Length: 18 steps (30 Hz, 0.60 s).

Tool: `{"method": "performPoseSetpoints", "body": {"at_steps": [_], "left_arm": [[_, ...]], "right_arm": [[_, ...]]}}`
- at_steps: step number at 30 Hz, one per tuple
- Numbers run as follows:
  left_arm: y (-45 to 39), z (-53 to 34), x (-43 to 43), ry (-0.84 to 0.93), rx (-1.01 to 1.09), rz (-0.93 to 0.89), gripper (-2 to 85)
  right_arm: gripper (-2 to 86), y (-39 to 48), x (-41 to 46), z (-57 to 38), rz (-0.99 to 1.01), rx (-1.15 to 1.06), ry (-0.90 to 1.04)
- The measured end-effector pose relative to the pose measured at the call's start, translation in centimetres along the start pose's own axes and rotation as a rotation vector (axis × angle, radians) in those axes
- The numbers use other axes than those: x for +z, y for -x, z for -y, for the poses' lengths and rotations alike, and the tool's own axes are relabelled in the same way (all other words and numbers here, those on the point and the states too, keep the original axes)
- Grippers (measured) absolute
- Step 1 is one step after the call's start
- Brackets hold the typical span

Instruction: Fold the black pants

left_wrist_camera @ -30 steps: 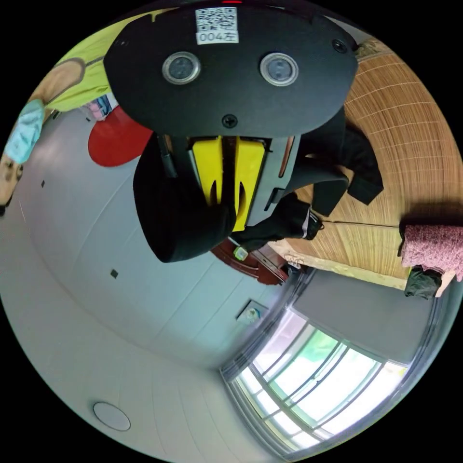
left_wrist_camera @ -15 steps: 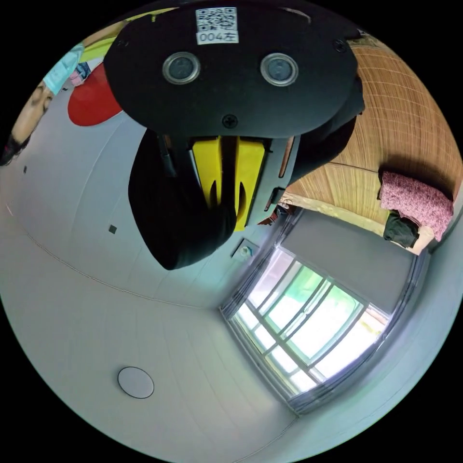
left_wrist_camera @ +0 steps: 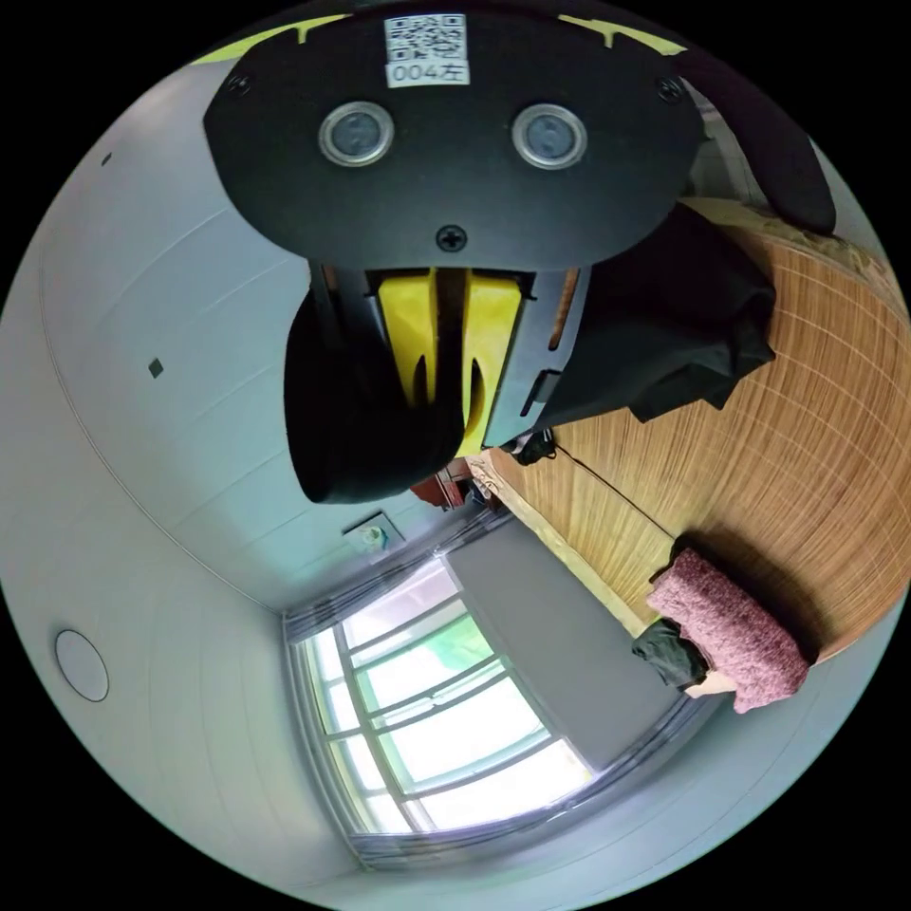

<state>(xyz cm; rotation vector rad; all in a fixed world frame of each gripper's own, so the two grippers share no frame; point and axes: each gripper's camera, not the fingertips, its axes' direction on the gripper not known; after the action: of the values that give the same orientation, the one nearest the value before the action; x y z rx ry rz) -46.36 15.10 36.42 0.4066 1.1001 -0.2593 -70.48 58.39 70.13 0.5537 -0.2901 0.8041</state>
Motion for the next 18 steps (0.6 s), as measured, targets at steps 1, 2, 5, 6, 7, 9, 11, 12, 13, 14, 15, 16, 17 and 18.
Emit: {"method": "performPoseSetpoints", "body": {"at_steps": [1,2,5,6,7,9,11,12,13,14,15,16,17,18], "left_arm": [[0.0,-0.2,0.2,-0.004,-0.002,0.003,-0.4],[0.0,-0.5,0.6,-0.009,-0.004,0.007,-0.4],[-0.3,-1.1,1.4,-0.016,-0.007,0.006,-0.4],[-0.4,-1.3,1.6,-0.018,-0.01,-0.001,-0.4],[-0.5,-1.4,1.8,-0.019,-0.01,-0.002,-0.4],[-0.9,-1.7,2.3,-0.027,-0.006,0.003,-0.5],[-1.0,-1.9,2.7,-0.028,-0.004,0.002,-0.4],[-1.1,-2.0,3.1,-0.032,-0.006,0.002,-0.4],[-1.1,-2.1,3.3,-0.033,-0.006,0.002,-0.4],[-1.2,-2.3,3.7,-0.036,-0.007,0.001,-0.4],[-1.2,-2.4,4.3,-0.034,-0.011,-0.001,-0.4],[-1.2,-2.5,4.6,-0.032,-0.013,-0.002,-0.4],[-1.2,-2.6,5.2,-0.027,-0.017,-0.003,-0.4],[-1.3,-2.8,5.8,-0.022,-0.016,0.0,-0.4]], "right_arm": [[17.4,0.7,1.2,-0.4,-0.06,-0.032,0.006],[17.7,0.9,1.7,-0.6,-0.09,-0.043,0.006],[18.3,0.9,3.5,-0.8,-0.218,-0.05,-0.02],[18.4,0.3,4.0,-0.8,-0.246,-0.025,-0.031],[18.4,-0.6,4.5,-0.7,-0.276,0.007,-0.039],[18.4,-1.5,5.1,-0.5,-0.283,0.025,-0.03],[18.4,-1.6,5.4,-0.4,-0.281,0.02,-0.047],[18.4,-1.5,5.3,-0.2,-0.259,0.013,-0.075],[18.3,-1.1,5.3,-0.1,-0.251,-0.005,-0.1],[18.2,-0.8,5.3,0.0,-0.251,-0.02,-0.111],[17.9,-0.3,5.4,0.1,-0.254,-0.05,-0.124],[16.2,0.1,5.5,0.3,-0.261,-0.071,-0.128],[15.4,0.2,5.6,0.4,-0.266,-0.076,-0.129],[11.4,0.2,5.6,0.5,-0.275,-0.076,-0.135]]}}
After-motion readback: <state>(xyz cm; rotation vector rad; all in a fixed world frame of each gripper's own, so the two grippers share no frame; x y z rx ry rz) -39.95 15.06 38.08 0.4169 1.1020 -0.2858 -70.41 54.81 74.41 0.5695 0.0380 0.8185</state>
